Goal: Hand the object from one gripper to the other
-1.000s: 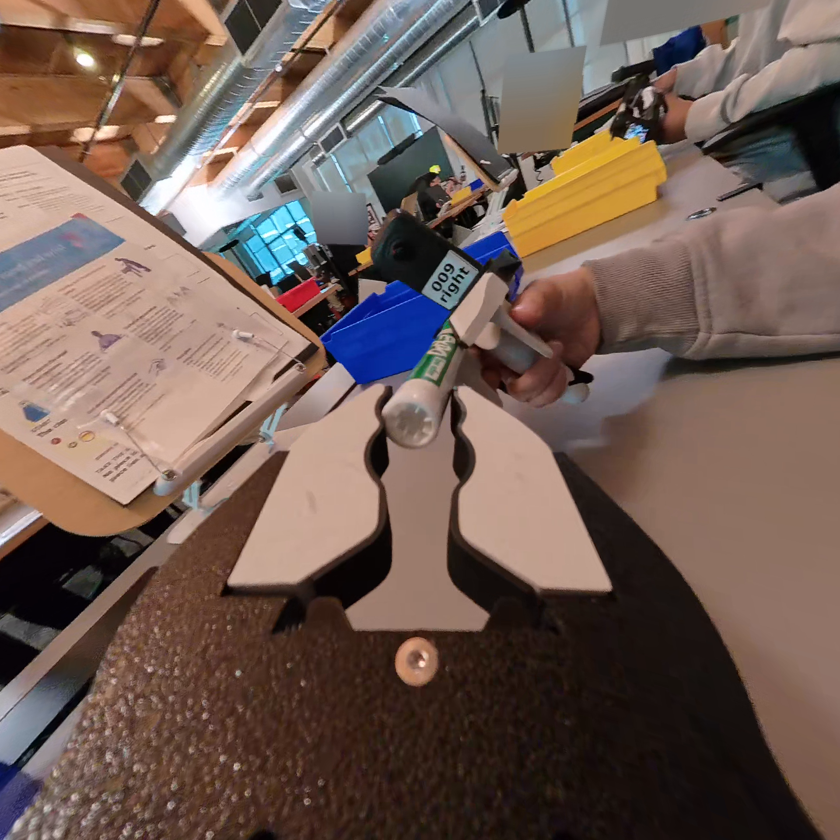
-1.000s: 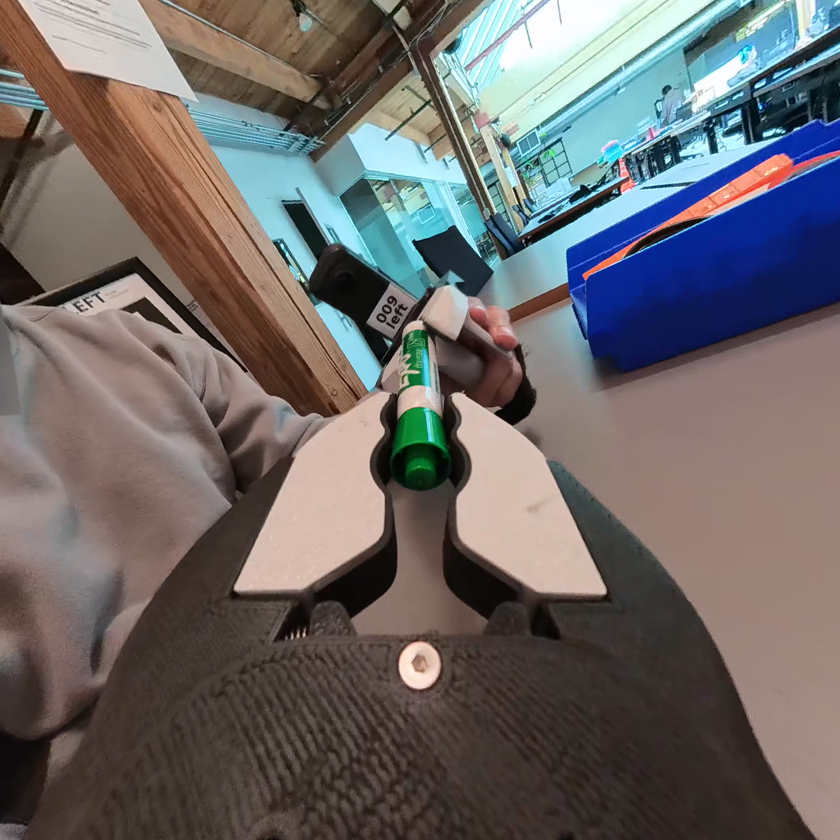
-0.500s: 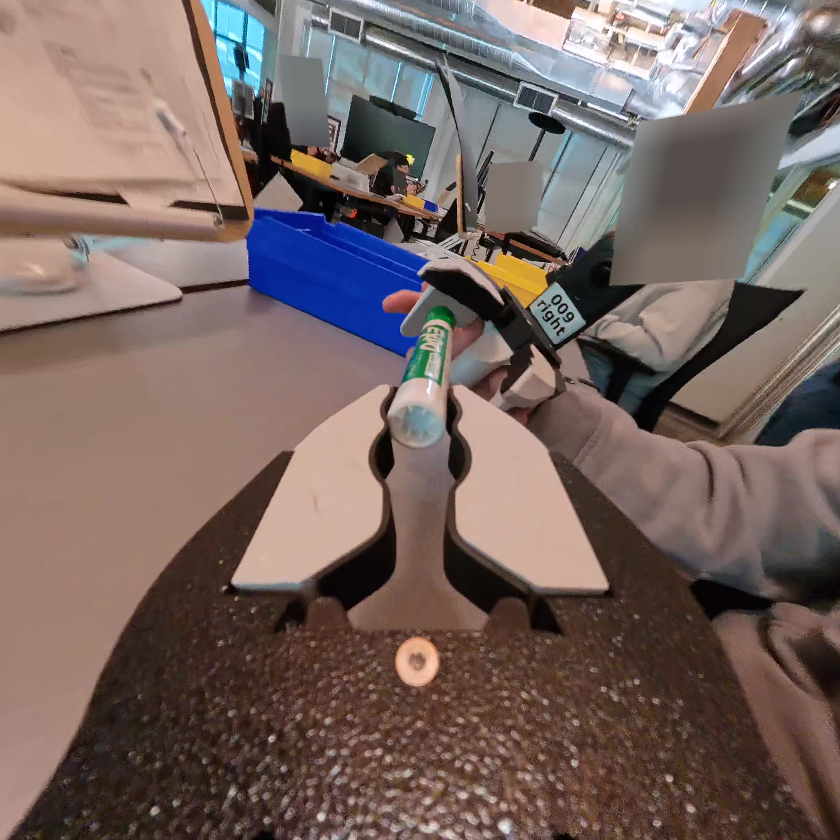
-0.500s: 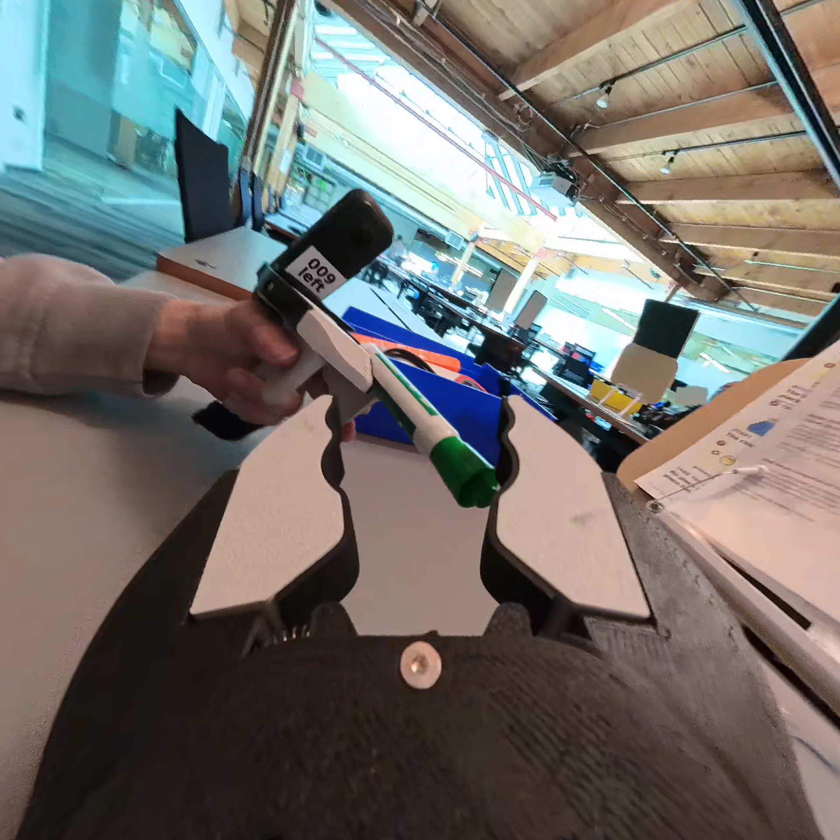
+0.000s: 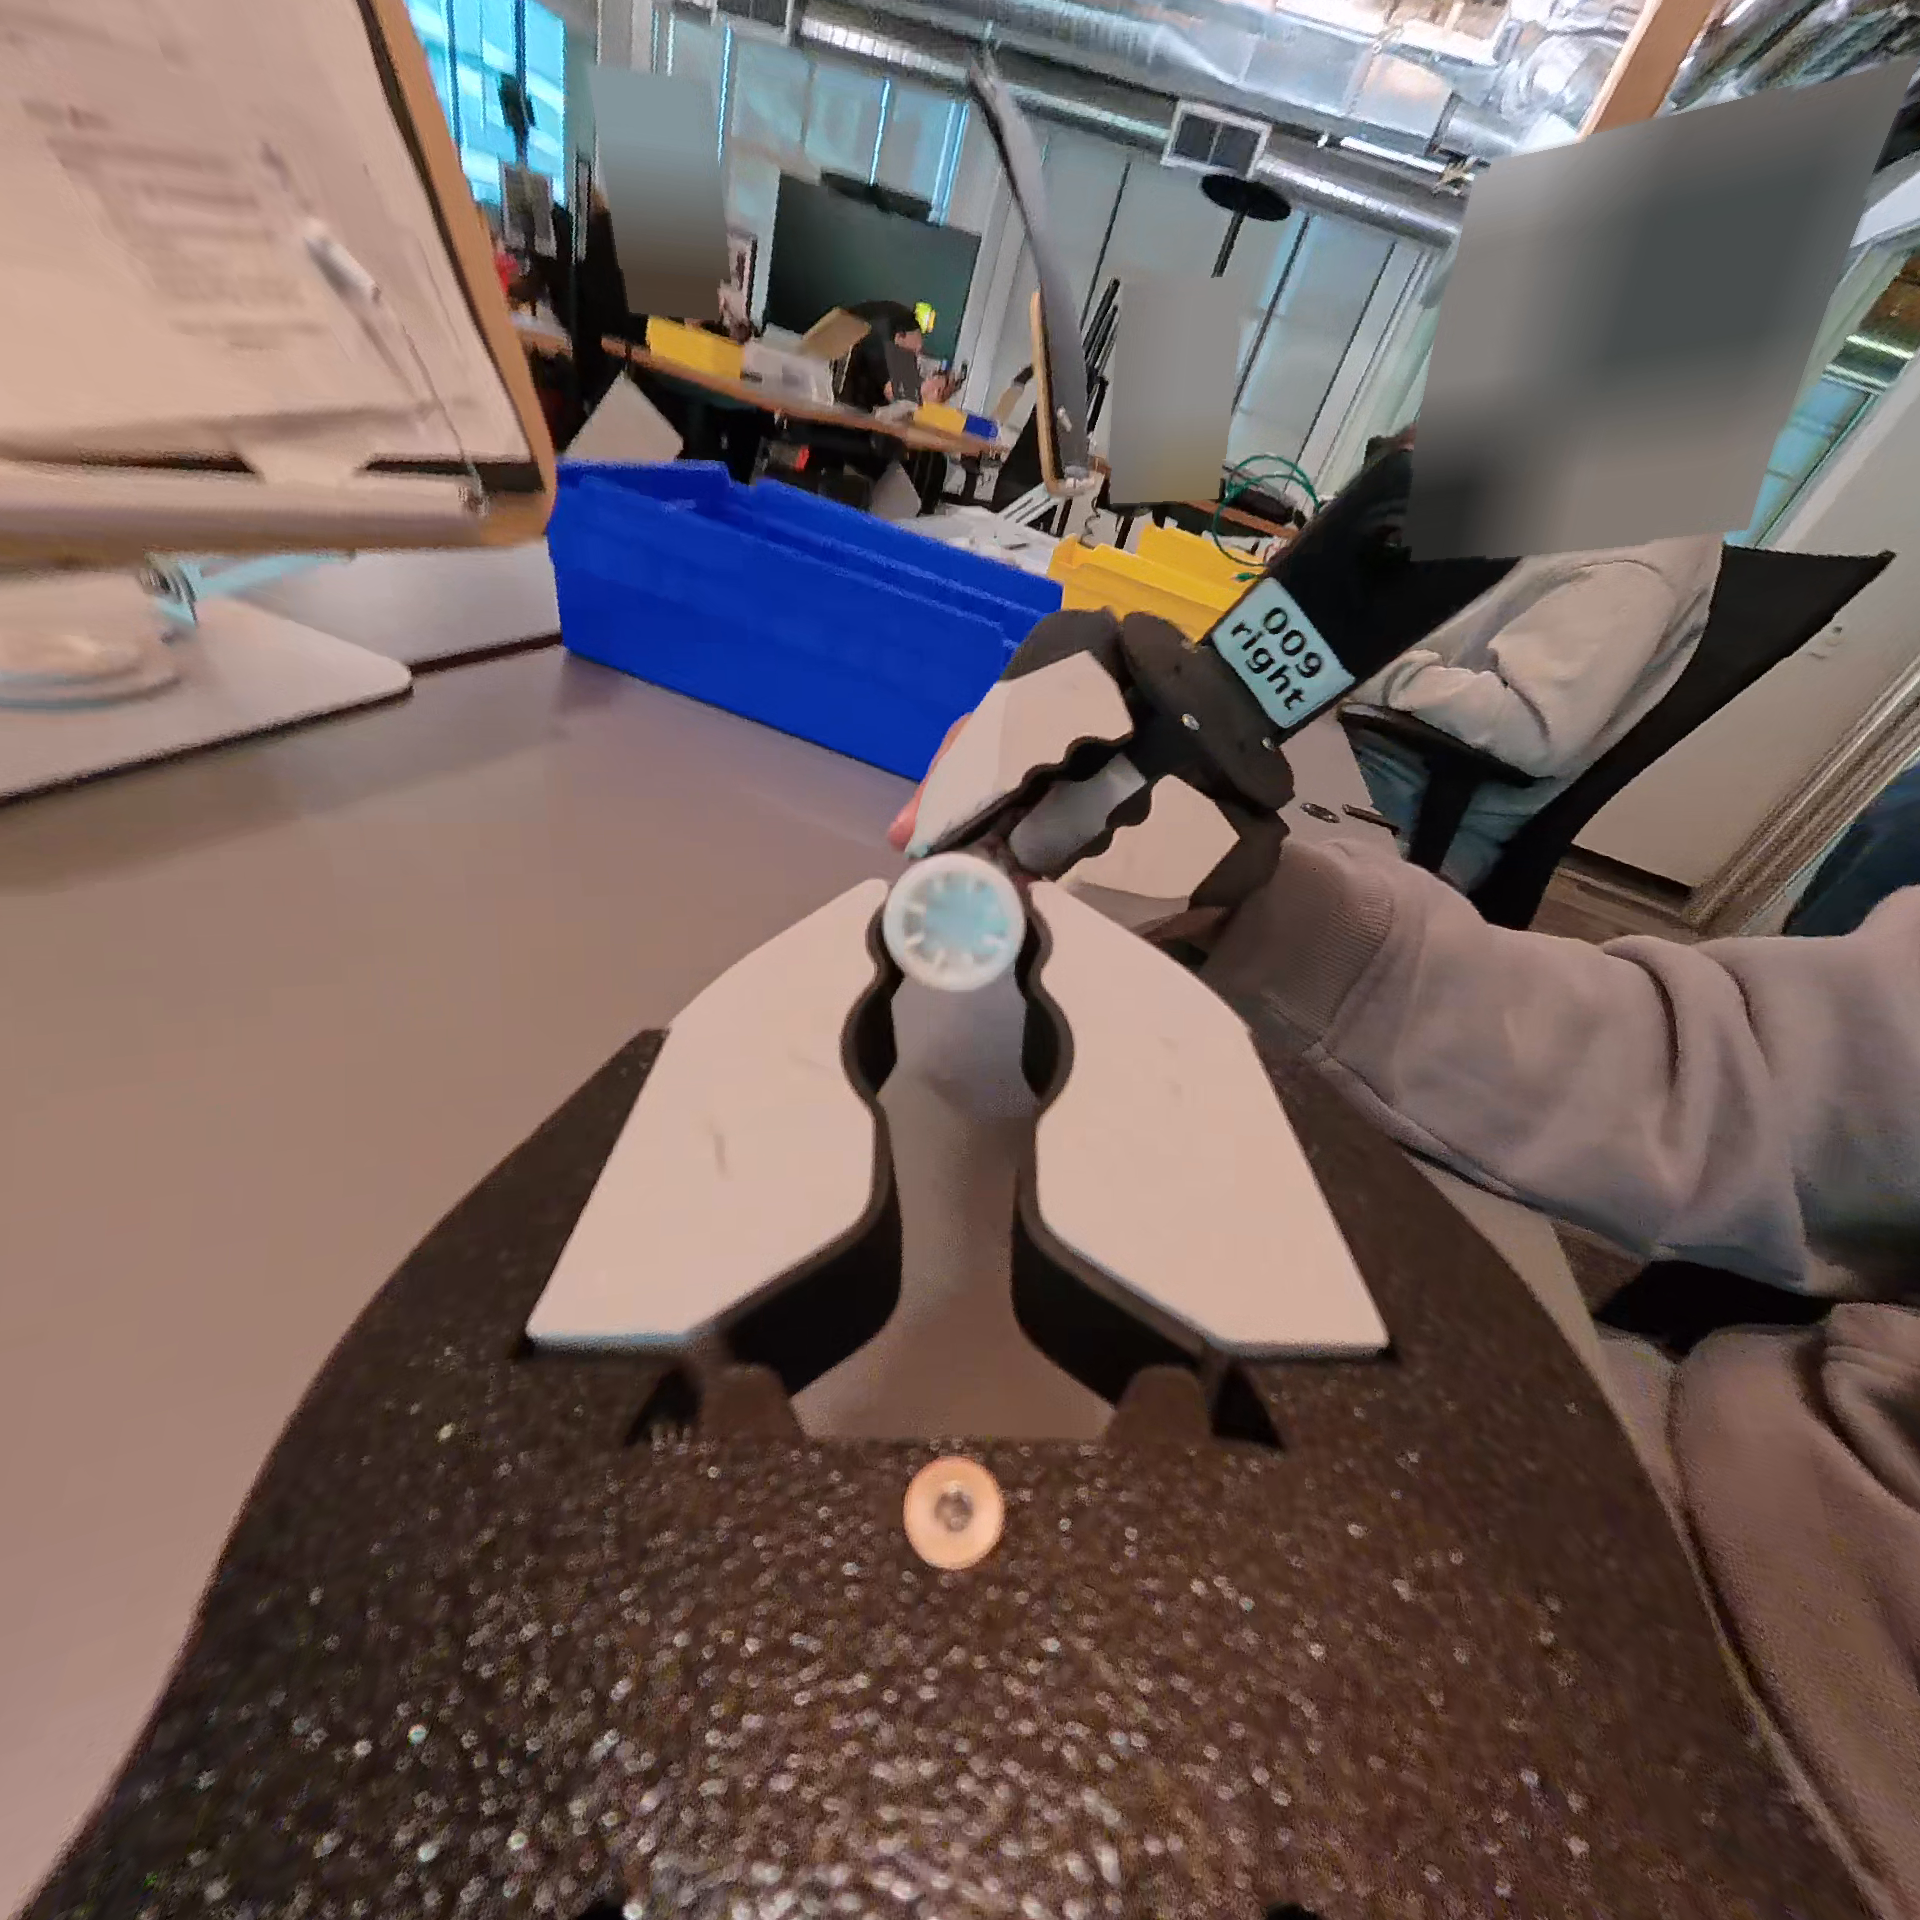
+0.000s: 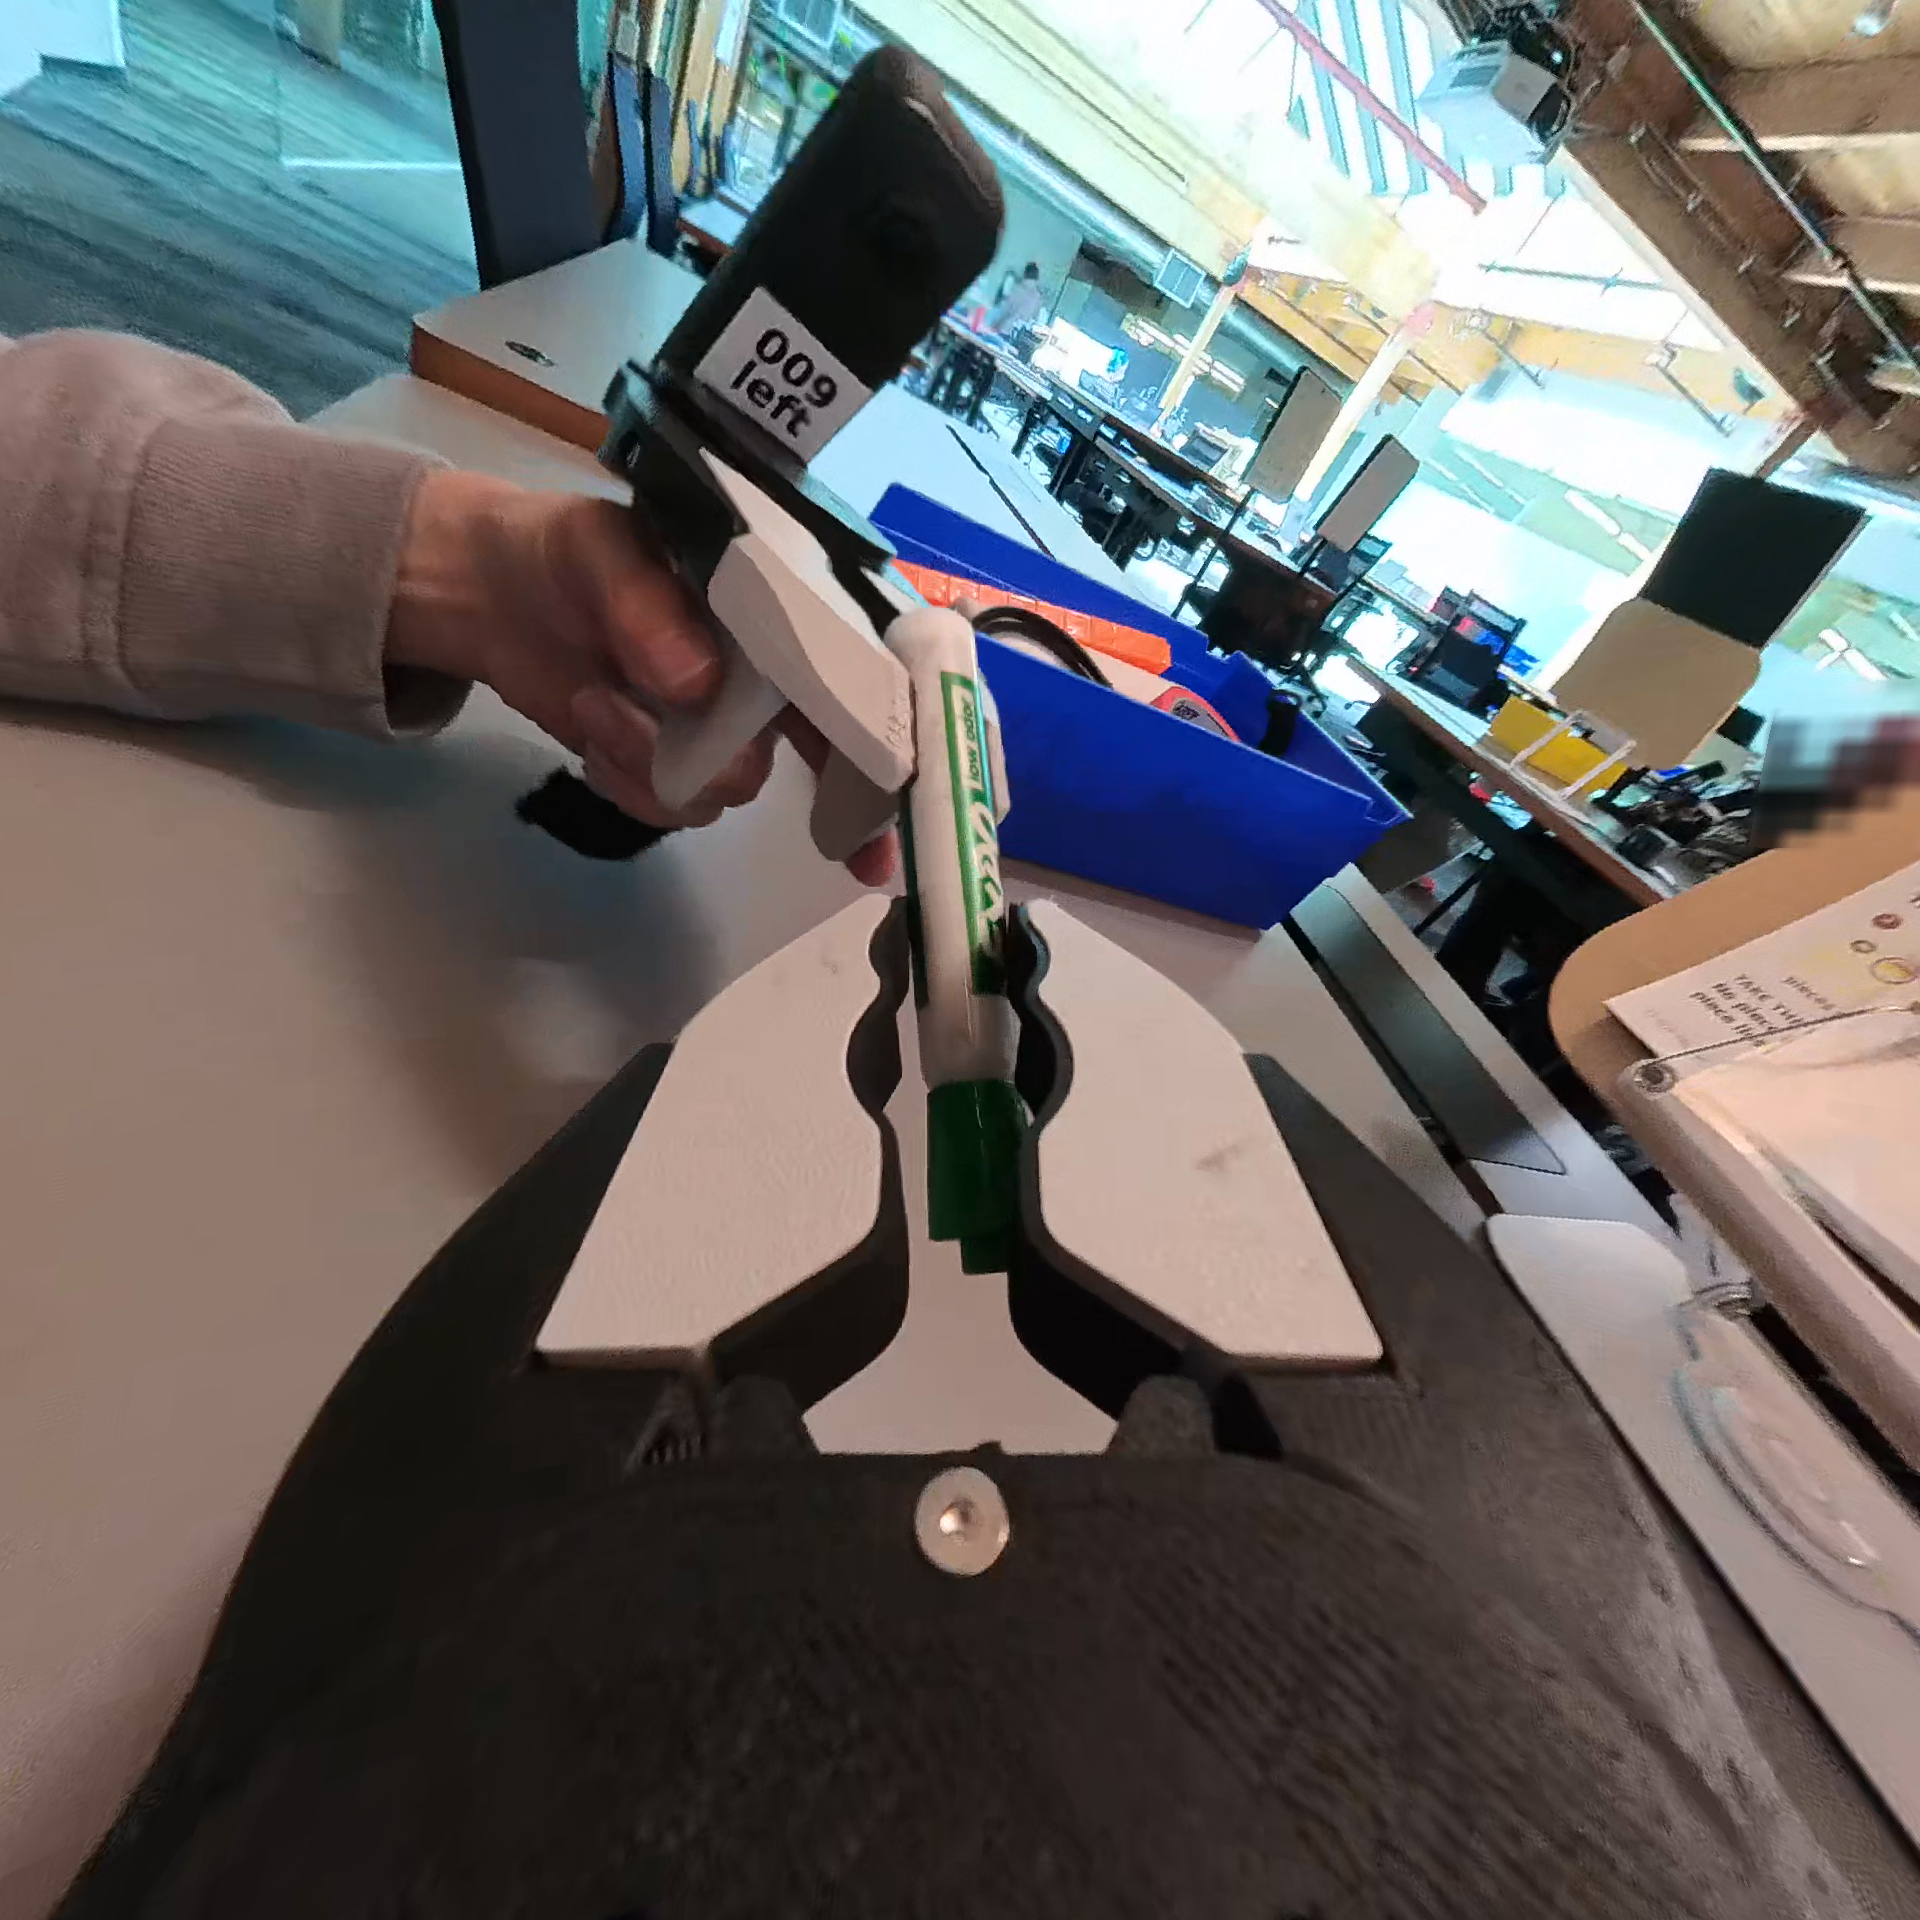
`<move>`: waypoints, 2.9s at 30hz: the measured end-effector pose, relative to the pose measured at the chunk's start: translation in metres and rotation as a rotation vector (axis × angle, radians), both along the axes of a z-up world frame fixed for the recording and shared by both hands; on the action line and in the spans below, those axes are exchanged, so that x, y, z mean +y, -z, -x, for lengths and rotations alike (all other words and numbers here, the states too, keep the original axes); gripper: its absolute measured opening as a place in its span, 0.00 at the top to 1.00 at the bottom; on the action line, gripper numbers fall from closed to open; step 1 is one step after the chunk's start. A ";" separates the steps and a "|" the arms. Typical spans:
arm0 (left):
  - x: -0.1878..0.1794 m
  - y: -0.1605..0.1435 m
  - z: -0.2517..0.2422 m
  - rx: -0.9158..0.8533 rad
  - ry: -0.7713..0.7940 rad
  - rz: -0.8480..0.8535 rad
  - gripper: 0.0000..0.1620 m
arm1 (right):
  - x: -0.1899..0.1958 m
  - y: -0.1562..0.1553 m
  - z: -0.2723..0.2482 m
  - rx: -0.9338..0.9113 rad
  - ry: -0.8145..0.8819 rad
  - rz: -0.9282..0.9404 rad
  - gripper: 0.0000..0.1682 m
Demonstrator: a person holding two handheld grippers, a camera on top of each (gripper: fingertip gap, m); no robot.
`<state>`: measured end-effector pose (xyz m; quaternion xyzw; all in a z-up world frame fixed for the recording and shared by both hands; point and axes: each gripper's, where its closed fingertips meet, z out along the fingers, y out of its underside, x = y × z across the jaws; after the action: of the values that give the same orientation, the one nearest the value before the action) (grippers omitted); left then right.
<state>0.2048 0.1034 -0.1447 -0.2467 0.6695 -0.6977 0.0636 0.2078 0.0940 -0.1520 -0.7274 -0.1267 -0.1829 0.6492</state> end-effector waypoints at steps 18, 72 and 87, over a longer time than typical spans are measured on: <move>-0.001 -0.041 0.013 -0.352 -0.082 0.074 0.88 | 0.008 -0.023 0.017 0.396 -0.203 -0.223 0.88; 0.006 0.001 -0.027 -0.508 -0.420 -0.471 0.88 | -0.032 -0.043 -0.043 -0.302 0.382 -0.204 0.43; 0.006 0.036 -0.024 -0.568 -0.304 -0.768 0.88 | -0.023 -0.008 -0.059 -0.958 0.568 0.243 0.71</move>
<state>0.2284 0.1090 -0.1804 -0.1007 0.7906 -0.4235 0.4306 0.2669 0.0709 -0.1444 -0.6382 -0.2266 -0.6439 0.3562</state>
